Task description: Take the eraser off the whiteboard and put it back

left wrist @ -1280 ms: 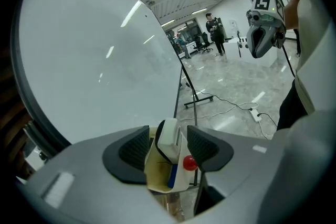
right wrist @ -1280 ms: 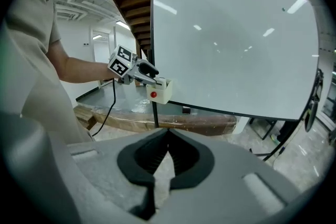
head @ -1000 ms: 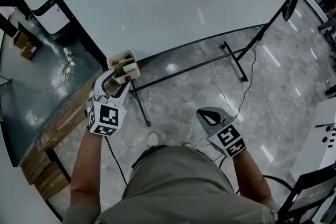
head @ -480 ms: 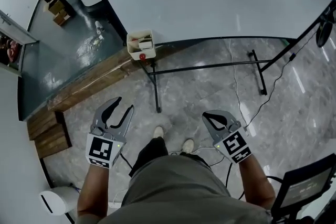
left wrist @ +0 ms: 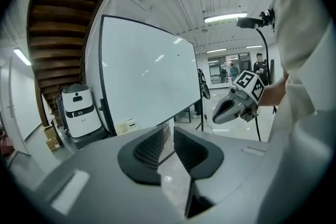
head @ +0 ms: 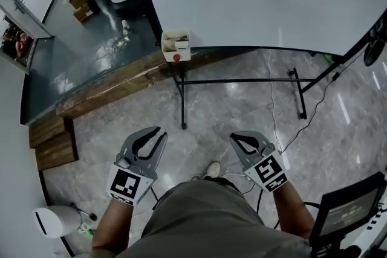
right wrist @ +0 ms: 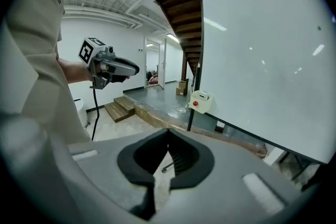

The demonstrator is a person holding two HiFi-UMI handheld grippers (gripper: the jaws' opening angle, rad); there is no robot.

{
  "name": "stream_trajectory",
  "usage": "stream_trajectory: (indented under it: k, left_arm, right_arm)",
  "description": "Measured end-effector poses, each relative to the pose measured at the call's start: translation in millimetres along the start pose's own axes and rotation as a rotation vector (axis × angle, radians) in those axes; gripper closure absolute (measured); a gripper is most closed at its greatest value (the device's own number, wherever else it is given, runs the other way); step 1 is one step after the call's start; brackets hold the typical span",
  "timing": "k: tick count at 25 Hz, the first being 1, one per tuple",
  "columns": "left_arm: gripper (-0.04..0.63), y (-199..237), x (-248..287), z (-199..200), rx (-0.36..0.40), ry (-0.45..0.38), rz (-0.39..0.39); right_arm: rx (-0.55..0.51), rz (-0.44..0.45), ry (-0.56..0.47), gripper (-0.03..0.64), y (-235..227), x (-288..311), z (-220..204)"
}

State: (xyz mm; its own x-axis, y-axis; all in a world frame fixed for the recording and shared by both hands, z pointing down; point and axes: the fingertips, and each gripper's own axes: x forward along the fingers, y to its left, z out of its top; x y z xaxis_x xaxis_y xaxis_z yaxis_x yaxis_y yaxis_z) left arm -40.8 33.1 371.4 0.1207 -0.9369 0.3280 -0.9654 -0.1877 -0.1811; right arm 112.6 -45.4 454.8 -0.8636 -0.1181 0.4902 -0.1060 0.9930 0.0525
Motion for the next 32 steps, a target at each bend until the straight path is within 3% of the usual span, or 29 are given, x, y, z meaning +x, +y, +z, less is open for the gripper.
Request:
stream_trajectory:
  k: [4, 11, 17, 23, 32]
  left_arm:
    - [0.552, -21, -40, 5, -0.049, -0.044, -0.003]
    - [0.589, -75, -120, -30, -0.114, -0.089, -0.060]
    - [0.591, -131, -153, -49, -0.100, -0.072, -0.120]
    - [0.591, -182, -168, -26, -0.107, -0.087, -0.049]
    - [0.591, -295, -146, 27, -0.190, -0.107, 0.058]
  right_arm:
    - [-0.020, -0.010, -0.021, 0.614, 31, -13, 15]
    - [-0.037, -0.069, -0.065, 0.615, 113, -51, 31]
    - [-0.010, -0.062, -0.097, 0.614, 161, -85, 23]
    - [-0.069, -0.013, -0.150, 0.615, 170, -134, 11]
    - [-0.111, 0.075, -0.213, 0.614, 146, -242, -30]
